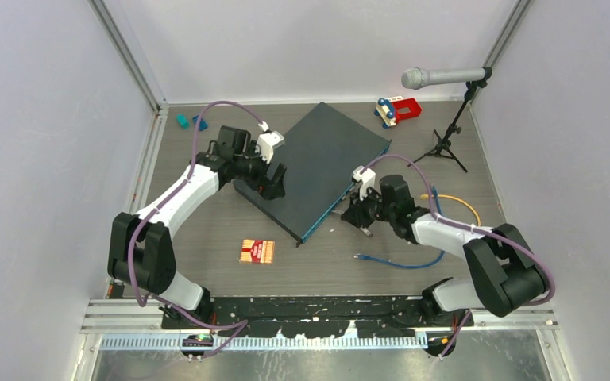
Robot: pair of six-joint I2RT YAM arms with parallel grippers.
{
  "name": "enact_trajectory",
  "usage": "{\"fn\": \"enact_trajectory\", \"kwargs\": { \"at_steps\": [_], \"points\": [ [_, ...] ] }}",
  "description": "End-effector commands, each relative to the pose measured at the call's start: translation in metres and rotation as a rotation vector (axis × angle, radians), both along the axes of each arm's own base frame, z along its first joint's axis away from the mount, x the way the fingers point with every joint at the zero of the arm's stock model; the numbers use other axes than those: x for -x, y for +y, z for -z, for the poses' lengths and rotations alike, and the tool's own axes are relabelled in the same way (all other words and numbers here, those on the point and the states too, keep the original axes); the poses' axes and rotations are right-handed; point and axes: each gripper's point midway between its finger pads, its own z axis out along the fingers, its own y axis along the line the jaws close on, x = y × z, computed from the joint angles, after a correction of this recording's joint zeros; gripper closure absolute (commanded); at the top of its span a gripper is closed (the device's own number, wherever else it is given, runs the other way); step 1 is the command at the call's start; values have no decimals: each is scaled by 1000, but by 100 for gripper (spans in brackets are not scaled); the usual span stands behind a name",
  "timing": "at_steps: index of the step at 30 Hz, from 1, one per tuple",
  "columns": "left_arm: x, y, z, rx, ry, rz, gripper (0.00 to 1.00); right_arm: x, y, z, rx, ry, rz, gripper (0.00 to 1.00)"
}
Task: Pull the plug from the switch port
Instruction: Place the plug at the center of the board.
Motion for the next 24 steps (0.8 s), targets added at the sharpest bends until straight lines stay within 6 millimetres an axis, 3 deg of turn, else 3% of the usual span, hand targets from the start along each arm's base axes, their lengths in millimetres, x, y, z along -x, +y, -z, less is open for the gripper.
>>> {"fn": "enact_trajectory", "kwargs": {
  "at_steps": [1, 4, 7, 16, 20, 24],
  "points": [
    [-11, -5, -21, 25, -55, 10, 3, -3, 13, -49, -44, 10, -79, 98],
    [-12, -6, -22, 28, -60, 10, 3, 1, 4, -64, 35, 21, -116, 99],
    [-13, -6, -23, 32, -67, 12, 3, 11, -16, -64, 165, 22, -162, 99],
    [-15, -11, -24, 35, -77, 24, 4, 33, -110, -21, 417, 61, -89, 100],
    [-14, -17, -23, 29, -83, 34, 4, 35, -128, -3, 449, 75, -65, 99],
    [-11, -20, -19, -4, -97, 43, 3, 33, -132, 1, 462, 96, -60, 95]
  ]
}}
